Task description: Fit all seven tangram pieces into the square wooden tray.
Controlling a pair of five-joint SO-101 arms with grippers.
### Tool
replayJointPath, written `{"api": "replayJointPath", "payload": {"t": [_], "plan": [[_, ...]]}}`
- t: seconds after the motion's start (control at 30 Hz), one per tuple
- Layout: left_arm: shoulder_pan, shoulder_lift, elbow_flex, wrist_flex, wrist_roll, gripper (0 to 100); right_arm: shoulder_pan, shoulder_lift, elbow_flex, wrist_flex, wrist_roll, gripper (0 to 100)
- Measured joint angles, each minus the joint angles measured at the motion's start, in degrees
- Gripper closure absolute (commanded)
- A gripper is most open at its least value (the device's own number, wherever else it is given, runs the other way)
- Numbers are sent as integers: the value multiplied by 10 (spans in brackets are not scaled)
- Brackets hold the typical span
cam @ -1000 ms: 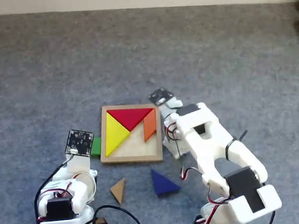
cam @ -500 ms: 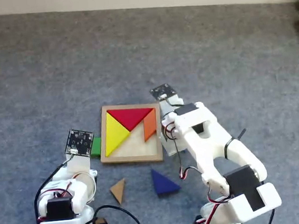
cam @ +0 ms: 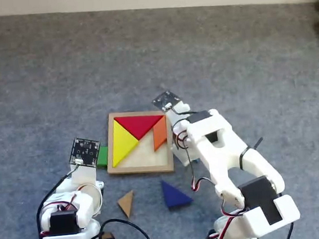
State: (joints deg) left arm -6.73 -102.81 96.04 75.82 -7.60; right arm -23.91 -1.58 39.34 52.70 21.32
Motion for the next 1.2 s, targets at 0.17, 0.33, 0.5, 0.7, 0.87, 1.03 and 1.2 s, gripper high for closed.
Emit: {"api": "replayJointPath", "payload": {"t": [0.17,0.33,0.5,0.7,0.87,1.03,1.2], "plan": [[0,0,0,0,0,994,0,0,0,-1,2,749],[0,0,0,0,0,994,-1,0,0,-1,2,749],[0,0,0,0,0,994,-13,0,0,-1,2,749],[0,0,0,0,0,994,-16,-36,0,-3,3,749],[0,0,0,0,0,994,-18,-118,42,-39,5,749],[0,0,0,0,0,994,-18,-113,90,-76,7,749],[0,0,0,0,0,994,-18,-73,91,-79,7,749]]}}
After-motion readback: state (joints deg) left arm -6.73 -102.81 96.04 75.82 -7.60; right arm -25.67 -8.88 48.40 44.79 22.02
